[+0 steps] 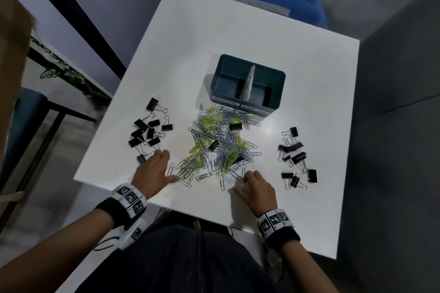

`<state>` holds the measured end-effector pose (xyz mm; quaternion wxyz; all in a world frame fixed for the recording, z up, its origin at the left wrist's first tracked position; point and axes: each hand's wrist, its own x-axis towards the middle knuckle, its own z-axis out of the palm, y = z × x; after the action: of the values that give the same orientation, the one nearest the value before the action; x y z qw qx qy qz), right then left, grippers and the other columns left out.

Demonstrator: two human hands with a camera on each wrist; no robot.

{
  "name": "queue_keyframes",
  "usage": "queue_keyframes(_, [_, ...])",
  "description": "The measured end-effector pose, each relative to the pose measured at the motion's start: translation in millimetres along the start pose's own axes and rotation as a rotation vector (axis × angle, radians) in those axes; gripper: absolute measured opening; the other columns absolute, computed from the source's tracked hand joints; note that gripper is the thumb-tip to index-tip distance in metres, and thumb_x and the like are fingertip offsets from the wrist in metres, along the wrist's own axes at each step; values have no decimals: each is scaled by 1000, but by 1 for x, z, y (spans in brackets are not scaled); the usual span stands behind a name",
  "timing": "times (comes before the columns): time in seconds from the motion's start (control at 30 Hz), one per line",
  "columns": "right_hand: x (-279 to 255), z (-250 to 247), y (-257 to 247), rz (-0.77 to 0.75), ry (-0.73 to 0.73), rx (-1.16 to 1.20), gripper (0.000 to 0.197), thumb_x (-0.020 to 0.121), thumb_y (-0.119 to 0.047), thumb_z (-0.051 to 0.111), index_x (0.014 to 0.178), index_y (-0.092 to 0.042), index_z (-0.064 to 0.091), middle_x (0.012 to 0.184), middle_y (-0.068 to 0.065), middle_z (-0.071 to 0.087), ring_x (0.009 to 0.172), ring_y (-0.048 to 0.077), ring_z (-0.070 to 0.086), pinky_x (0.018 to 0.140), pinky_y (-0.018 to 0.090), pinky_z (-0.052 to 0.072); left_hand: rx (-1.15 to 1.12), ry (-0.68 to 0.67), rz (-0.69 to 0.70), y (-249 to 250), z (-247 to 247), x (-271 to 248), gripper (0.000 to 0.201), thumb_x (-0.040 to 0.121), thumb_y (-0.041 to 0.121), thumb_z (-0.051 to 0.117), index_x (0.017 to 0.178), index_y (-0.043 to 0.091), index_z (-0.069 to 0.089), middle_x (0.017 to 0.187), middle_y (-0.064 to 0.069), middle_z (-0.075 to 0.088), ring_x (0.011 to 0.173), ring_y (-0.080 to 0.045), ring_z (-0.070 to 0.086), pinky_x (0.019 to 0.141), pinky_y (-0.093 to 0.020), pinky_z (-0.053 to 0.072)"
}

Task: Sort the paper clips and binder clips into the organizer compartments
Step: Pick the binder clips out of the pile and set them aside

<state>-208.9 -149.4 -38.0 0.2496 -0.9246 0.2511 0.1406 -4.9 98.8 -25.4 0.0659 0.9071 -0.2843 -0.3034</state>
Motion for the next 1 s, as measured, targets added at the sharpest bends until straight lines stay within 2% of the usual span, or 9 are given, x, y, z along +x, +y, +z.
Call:
queue_keyframes(0.07, [-3,4,2,54,-91,-36,49,76,-58,66,101,-17,52,98,-1,51,76,26,57,59,30,39,42,-144,-34,-6,5,-1,68,75,53,72,116,13,36,109,-6,50,93,-28,56,65,-34,40])
queue_keyframes(0.17, [3,11,-4,70,-69,-46,45,80,-55,63,103,-18,50,101,1,52,80,26,57,59,30,38,4,-184,60,7,16,5,70,78,49,70,126,14,33,115,-5,51,92,-27,57,70,-34,42])
queue_keyframes(0.3, [20,10,-13,43,-1,21,27,89,-39,58,100,-17,48,99,3,53,79,27,56,59,30,37,-45,-151,156,44,19,20,58,87,42,63,130,14,38,121,-7,52,100,-31,57,77,-36,44])
queue_keyframes(0.47, [30,-2,-10,45,109,103,19,90,-35,59,96,-18,52,94,1,58,75,23,57,59,29,43,-210,-28,231,63,9,30,29,91,35,60,105,17,42,98,0,50,80,-24,53,67,-33,42])
queue_keyframes(0.57, [36,-12,-11,27,145,101,25,87,-26,66,106,-15,55,103,6,58,76,26,59,59,28,42,-170,88,237,74,3,34,23,94,34,56,103,16,44,101,-1,49,74,-22,51,62,-33,42])
queue_keyframes(0.7, [48,-19,-26,-2,54,18,50,79,-19,70,124,-20,49,117,7,49,90,28,58,64,33,48,-67,93,249,90,4,52,45,92,32,58,129,16,40,122,-5,45,86,-23,56,65,-34,49])
queue_keyframes(0.8, [58,-19,-33,15,35,-29,59,78,-22,71,130,-24,44,120,9,43,97,27,54,66,36,50,-12,104,216,103,6,67,53,88,34,63,132,21,37,124,-6,45,93,-25,58,69,-38,53])
queue_keyframes(0.9, [68,-16,-37,43,53,-74,57,80,-9,68,128,-23,43,118,11,42,98,32,52,64,41,51,-24,91,153,113,5,78,60,84,27,69,134,22,36,129,-10,46,103,-31,58,79,-42,53])
queue_keyframes(1.0, [74,-15,-38,48,79,-65,45,81,-5,65,120,-18,47,112,11,43,91,34,54,60,41,51,-25,106,138,121,3,85,55,83,23,70,130,14,42,130,-12,49,110,-32,54,83,-42,50])
